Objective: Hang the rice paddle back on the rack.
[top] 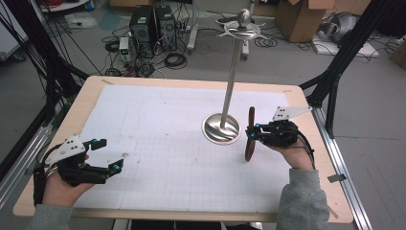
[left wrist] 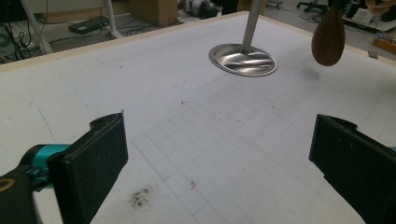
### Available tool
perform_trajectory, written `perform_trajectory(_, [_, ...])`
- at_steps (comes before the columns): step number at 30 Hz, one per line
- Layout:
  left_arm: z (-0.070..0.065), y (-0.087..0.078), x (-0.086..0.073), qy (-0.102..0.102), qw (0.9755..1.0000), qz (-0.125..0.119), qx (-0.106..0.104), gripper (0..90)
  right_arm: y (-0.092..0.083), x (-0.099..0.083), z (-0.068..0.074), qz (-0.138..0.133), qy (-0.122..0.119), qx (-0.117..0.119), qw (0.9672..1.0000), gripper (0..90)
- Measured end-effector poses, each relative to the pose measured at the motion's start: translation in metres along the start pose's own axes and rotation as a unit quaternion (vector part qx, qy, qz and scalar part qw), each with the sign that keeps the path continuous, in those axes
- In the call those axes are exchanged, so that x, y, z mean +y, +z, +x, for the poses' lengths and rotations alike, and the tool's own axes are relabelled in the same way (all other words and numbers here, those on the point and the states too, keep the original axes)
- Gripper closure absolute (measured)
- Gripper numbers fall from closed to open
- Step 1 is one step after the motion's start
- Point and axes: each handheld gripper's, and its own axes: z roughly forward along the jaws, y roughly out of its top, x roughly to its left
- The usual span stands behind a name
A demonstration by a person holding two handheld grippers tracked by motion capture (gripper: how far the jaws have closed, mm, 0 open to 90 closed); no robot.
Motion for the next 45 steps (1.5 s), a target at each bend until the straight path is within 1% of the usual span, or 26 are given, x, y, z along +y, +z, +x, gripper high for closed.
perform_trajectory(7, [0.000,0.001,0.001,0.000,1.0000,-0.001,-0.002,4.9,-0.006,0.000,-0.001,-0.010,0.001,0.011,0.9999,77.2])
perform_trajectory(11, [0.000,0.001,0.001,-0.001,1.0000,-0.002,-0.002,4.9,-0.011,0.001,-0.003,-0.015,-0.005,0.010,0.9998,77.2])
perform_trajectory(15, [0.000,0.001,0.001,-0.001,1.0000,-0.001,-0.002,4.9,-0.019,0.004,-0.007,-0.021,-0.003,0.015,0.9997,77.3])
perform_trajectory(20, [0.000,0.001,0.000,-0.004,1.0000,0.004,-0.002,4.9,-0.027,0.009,-0.011,-0.029,-0.002,0.024,0.9993,77.2])
perform_trajectory(21, [0.000,0.001,-0.001,-0.007,1.0000,0.004,-0.001,4.9,-0.029,0.009,-0.012,-0.031,-0.002,0.030,0.9991,77.2])
perform_trajectory(22, [0.001,0.001,-0.001,-0.006,1.0000,0.005,-0.002,4.9,-0.031,0.010,-0.013,-0.032,0.000,0.037,0.9988,77.2])
perform_trajectory(24, [0.001,0.001,-0.001,-0.005,1.0000,0.005,-0.001,4.9,-0.035,0.011,-0.015,-0.042,0.002,0.041,0.9983,77.2])
perform_trajectory(26, [0.000,0.002,-0.001,-0.004,1.0000,0.004,-0.001,4.9,-0.037,0.014,-0.016,-0.045,0.003,0.040,0.9982,77.2])
perform_trajectory(29, [0.000,0.002,0.000,-0.002,1.0000,0.004,-0.001,4.9,-0.040,0.019,-0.016,-0.041,-0.001,0.038,0.9984,77.3])
perform_trajectory(34, [-0.001,0.001,0.000,-0.002,1.0000,0.005,-0.001,4.9,-0.045,0.031,-0.016,-0.040,-0.013,0.031,0.9986,77.3])
perform_trajectory(36, [-0.001,0.001,0.000,-0.001,1.0000,0.001,-0.002,4.9,-0.048,0.037,-0.015,-0.040,-0.016,0.031,0.9986,77.2])
perform_trajectory(40, [-0.002,0.000,0.000,0.008,0.9999,-0.005,-0.011,4.9,-0.051,0.046,-0.014,-0.035,-0.021,0.023,0.9989,77.3])
perform_trajectory(42, [-0.002,0.000,0.000,0.006,0.9999,-0.006,-0.014,4.9,-0.053,0.051,-0.015,-0.035,-0.024,0.021,0.9989,77.2])
perform_trajectory(45, [-0.001,0.000,-0.001,0.005,1.0000,0.000,-0.007,4.9,-0.056,0.057,-0.015,-0.036,-0.025,0.015,0.9989,77.3])
